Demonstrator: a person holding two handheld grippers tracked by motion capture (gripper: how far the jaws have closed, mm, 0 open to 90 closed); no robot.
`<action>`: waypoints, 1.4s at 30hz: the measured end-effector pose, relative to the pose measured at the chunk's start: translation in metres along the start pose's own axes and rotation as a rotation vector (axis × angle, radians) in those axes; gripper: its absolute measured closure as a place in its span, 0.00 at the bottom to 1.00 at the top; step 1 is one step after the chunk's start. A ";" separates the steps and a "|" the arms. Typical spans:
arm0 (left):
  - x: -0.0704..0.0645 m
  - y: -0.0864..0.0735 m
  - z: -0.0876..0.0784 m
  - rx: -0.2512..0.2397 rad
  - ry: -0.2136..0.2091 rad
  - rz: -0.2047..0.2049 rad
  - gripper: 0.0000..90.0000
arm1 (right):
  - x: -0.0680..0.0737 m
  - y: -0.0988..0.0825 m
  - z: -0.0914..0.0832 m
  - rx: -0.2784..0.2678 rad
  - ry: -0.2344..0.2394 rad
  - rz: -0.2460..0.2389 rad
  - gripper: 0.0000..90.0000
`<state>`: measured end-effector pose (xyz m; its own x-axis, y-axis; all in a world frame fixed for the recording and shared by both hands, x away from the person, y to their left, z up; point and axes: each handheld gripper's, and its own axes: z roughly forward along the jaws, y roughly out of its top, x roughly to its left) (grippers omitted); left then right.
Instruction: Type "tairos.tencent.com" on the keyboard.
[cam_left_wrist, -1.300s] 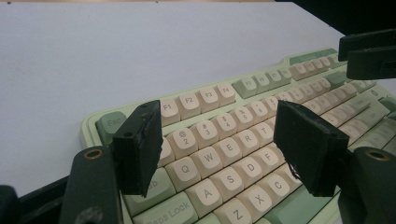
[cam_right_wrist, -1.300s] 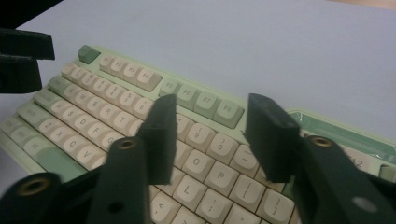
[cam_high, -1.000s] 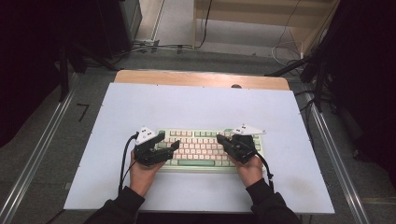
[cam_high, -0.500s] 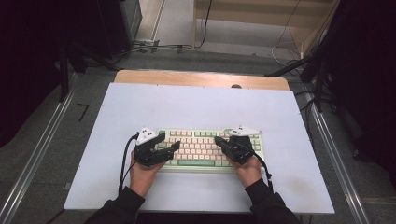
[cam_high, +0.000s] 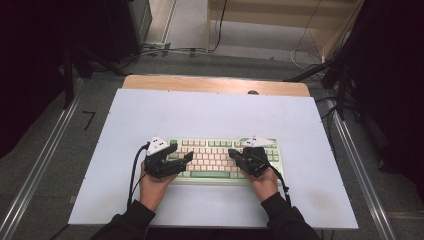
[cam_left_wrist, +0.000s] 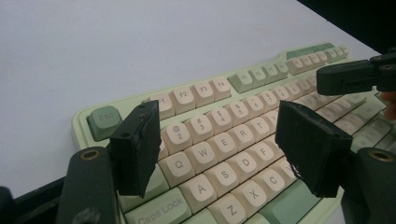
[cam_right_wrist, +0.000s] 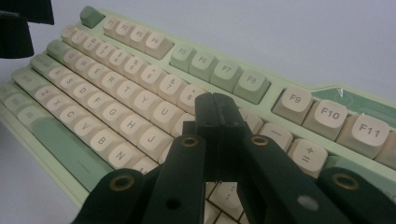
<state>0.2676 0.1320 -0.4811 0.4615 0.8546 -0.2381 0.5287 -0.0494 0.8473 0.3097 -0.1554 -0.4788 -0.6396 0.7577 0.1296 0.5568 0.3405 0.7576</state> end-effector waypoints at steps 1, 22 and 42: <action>0.000 0.000 0.000 0.000 -0.002 0.000 0.35 | 0.000 0.000 0.001 0.003 -0.001 -0.001 0.97; 0.000 0.000 0.000 0.004 -0.002 -0.001 0.35 | -0.004 0.006 -0.010 -0.053 -0.010 0.040 0.44; 0.000 0.000 0.000 0.009 0.000 0.009 0.37 | -0.007 0.008 -0.016 -0.078 -0.043 0.039 0.24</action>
<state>0.2672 0.1316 -0.4813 0.4667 0.8538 -0.2304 0.5306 -0.0619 0.8454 0.3098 -0.1667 -0.4632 -0.5942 0.7931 0.1340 0.5369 0.2671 0.8003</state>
